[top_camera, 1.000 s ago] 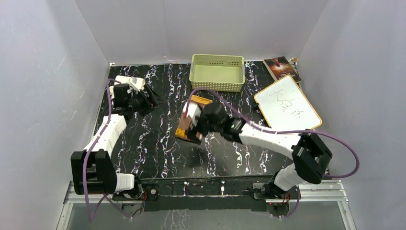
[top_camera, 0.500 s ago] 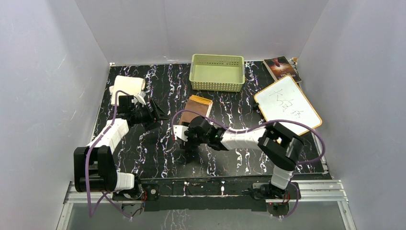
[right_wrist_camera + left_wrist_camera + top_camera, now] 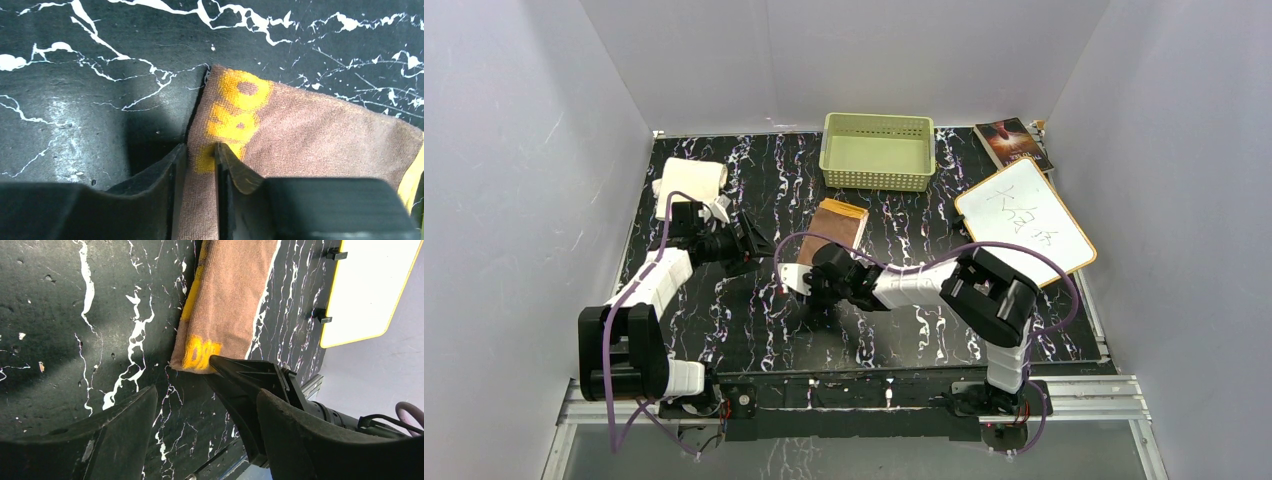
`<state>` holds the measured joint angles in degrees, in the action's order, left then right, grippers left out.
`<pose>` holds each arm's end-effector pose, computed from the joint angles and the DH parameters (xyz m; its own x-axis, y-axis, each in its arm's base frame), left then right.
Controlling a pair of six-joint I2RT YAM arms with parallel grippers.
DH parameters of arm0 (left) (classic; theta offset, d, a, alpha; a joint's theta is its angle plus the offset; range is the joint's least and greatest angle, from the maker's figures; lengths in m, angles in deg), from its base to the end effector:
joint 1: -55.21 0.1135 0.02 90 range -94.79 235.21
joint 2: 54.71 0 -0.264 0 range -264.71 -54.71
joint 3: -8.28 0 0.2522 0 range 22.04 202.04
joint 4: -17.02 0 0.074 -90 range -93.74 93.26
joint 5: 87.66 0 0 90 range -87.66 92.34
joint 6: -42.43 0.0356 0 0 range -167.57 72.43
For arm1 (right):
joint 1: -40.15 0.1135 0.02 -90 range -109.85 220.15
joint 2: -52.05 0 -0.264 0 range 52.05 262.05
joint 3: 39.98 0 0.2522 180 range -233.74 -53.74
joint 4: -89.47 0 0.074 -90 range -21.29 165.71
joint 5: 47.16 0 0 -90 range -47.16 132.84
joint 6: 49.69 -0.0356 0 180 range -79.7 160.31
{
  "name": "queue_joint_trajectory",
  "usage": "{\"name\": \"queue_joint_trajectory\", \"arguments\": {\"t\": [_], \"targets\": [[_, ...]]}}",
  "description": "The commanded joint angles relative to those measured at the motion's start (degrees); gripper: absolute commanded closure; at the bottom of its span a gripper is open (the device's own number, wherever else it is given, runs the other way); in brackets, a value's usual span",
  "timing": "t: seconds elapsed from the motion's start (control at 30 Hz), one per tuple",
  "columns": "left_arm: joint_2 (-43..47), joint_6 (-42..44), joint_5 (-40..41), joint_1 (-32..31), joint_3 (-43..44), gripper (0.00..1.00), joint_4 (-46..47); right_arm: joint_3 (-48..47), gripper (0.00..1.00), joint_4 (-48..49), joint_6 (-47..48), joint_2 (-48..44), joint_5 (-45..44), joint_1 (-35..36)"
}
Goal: Roll the towels
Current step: Roll the towel at the center of the board.
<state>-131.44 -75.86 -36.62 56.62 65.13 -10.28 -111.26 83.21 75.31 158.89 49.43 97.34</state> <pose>0.2662 -0.0158 0.2101 -0.8391 -0.3893 -0.3799 0.0118 0.6852 -0.7282 0.2042 0.3242 0.1466 0.2095 -0.7266 -0.6544 -0.9291 0.0606 -0.3648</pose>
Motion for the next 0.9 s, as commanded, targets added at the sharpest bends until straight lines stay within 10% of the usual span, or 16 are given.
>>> {"name": "queue_joint_trajectory", "arguments": {"t": [0.0, 0.27, 0.87], "targets": [[0.07, 1.66, -2.61, 0.67, 2.48, 0.30, -3.18, -3.15, 0.78, -1.74, -2.10, 1.20, -1.35, -0.77], [4.57, 3.86, -4.29, 1.00, 3.22, 0.31, -6.46, -6.34, 1.00, -9.34, -15.39, -3.56, 9.37, -1.55], [6.09, -0.35, -11.18, 0.88, -1.40, 0.38, -0.74, -29.19, 1.00, -23.97, -54.12, 13.44, 41.34, -16.43]]}}
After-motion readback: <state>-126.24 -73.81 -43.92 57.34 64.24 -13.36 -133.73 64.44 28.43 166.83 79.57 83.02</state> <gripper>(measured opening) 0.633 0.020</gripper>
